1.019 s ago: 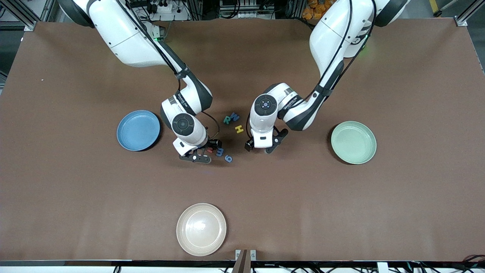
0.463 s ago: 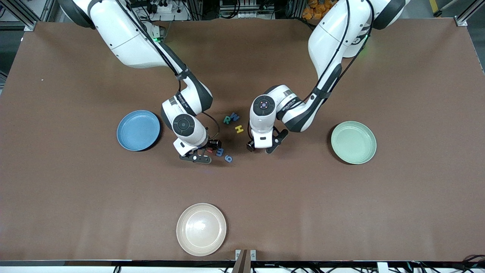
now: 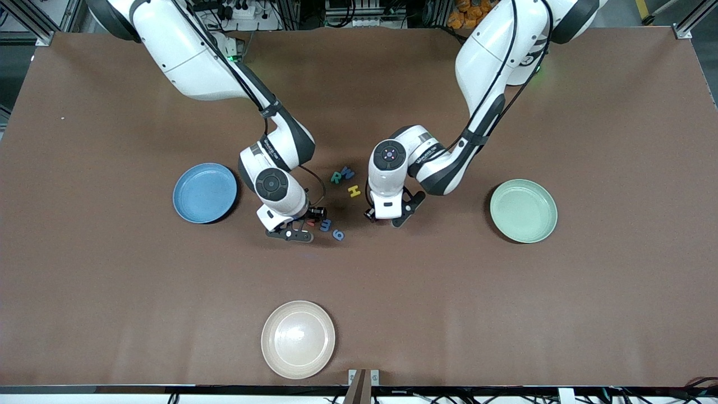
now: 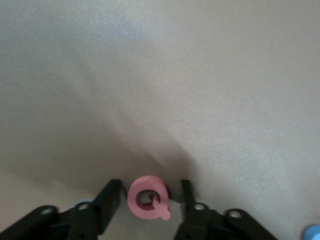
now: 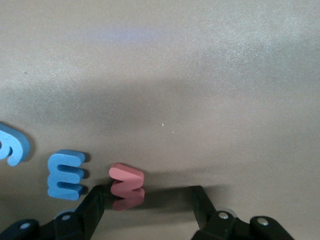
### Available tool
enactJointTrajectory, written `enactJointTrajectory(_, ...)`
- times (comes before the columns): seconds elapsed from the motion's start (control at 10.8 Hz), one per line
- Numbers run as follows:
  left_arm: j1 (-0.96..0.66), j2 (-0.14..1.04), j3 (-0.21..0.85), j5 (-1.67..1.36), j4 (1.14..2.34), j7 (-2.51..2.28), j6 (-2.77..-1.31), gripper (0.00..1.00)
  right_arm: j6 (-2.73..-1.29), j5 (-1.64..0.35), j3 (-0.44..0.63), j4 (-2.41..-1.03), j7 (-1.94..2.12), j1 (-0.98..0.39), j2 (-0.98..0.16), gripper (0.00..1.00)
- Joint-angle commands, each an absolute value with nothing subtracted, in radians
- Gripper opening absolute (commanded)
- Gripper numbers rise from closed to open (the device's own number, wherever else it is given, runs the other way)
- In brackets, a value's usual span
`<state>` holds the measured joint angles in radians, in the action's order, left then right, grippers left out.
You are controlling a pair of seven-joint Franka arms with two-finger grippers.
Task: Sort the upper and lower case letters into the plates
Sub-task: 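Grasp the pink w with the right gripper while the left gripper lifts Q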
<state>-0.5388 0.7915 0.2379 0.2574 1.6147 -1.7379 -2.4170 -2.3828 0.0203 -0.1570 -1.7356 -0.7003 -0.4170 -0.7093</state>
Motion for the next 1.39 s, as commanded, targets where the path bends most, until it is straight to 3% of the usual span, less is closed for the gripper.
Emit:
enactJointTrajectory(0.0,-0.549,0.807,0.23,0.296,1.611,-1.775,-2.431,0.0,-2.428,0.035,-0.155,-1.735,-0.724,-0.425,-0.721,0.8)
enactJointTrajectory(0.46,-0.483,0.714,0.235,0.298,1.626,-1.699,-2.41,0.0,-2.431,0.038,-0.155,-1.735,-0.724,-0.425,-0.724,0.79)
enactJointTrajectory(0.93,-0.336,0.537,0.244,0.281,1.632,-1.29,-2.17,0.0,-2.447,0.043,-0.155,-1.736,-0.724,-0.425,-0.727,0.5)
enactJointTrajectory(1.3,-0.152,0.428,0.248,0.253,1.787,-0.832,-2.125,0.0,-2.448,0.044,-0.155,-1.738,-0.726,-0.434,-0.726,0.29)
